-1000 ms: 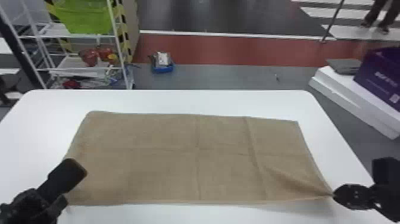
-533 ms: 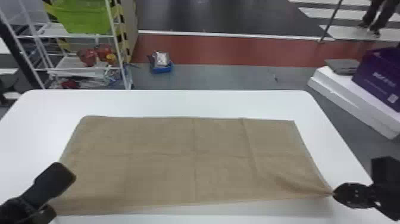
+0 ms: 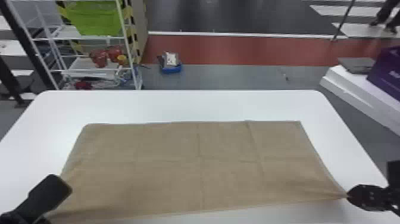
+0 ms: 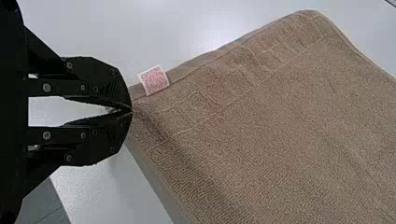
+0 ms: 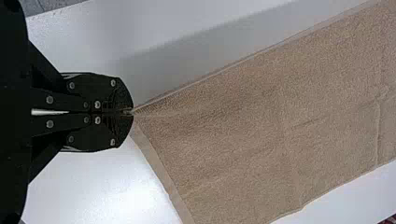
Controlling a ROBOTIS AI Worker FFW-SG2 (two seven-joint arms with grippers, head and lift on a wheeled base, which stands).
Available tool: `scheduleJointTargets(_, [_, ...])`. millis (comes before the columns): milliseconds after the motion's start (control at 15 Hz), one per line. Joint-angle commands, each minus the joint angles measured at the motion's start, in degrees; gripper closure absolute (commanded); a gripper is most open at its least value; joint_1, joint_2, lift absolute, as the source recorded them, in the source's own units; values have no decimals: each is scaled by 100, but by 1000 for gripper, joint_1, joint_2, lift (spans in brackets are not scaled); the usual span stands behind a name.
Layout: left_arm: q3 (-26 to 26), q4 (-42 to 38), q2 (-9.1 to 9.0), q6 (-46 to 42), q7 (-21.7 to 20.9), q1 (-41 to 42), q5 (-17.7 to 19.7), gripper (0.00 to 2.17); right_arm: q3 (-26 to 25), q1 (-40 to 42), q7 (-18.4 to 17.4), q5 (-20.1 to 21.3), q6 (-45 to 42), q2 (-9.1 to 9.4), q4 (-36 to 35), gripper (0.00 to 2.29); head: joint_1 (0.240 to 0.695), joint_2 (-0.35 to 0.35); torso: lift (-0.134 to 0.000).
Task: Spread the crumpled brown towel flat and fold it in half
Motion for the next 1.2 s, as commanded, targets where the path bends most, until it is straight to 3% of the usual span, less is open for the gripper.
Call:
scheduleJointTargets(0, [55,-83,-9,7,22,42,9,950,-76,9,36,2,-15,0,16,1197,695,-29,-134])
scheduleJointTargets(67, [90,-162,-18,95,110,42,26,947,-111,18,36,-33,20,8,16,1156,695,-30,-134])
scheduleJointTargets(133, [99,-312,-26,377,277,42,62,758,-119,18,36,-60,231,8,-2,542,695,-31,-134])
scheduleJointTargets(200, [126,-444,-26,535,312,42,88,616,-190,18,36,-156,284,17,-28,100,695,-30,-134])
scheduleJointTargets(267, [161,-584,-35,693,444,42,158,336,-313,27,36,-306,319,26,-63,-1,695,-20,-134])
scheduleJointTargets(333, [187,-672,-53,763,558,42,185,154,-506,27,36,-587,424,52,-81,-1,695,-16,-134])
scheduleJointTargets(533, [381,-804,-88,886,989,-64,738,134,-1095,-228,36,-1782,776,228,-28,33,695,-6,-134])
scheduleJointTargets(667, [451,-786,-132,886,1173,-284,1222,140,-1253,-545,36,-2231,1145,571,121,53,695,-2,-134])
scheduleJointTargets(733, [477,-734,-132,851,1182,-477,1512,154,-1288,-606,36,-2512,1374,641,192,39,695,1,-134])
scheduleJointTargets(867, [618,-479,-123,623,1217,-943,2074,208,-1350,-914,36,-2828,1391,835,526,33,695,-10,-134])
scheduleJointTargets(933, [706,-180,-132,324,1182,-1321,2206,211,-1385,-1116,36,-2916,1409,949,719,33,695,-12,-134])
scheduleJointTargets(1133, [758,725,-123,-10,1165,-2463,2312,275,-1385,-1221,36,-3083,1286,1010,1044,36,695,-26,-134])
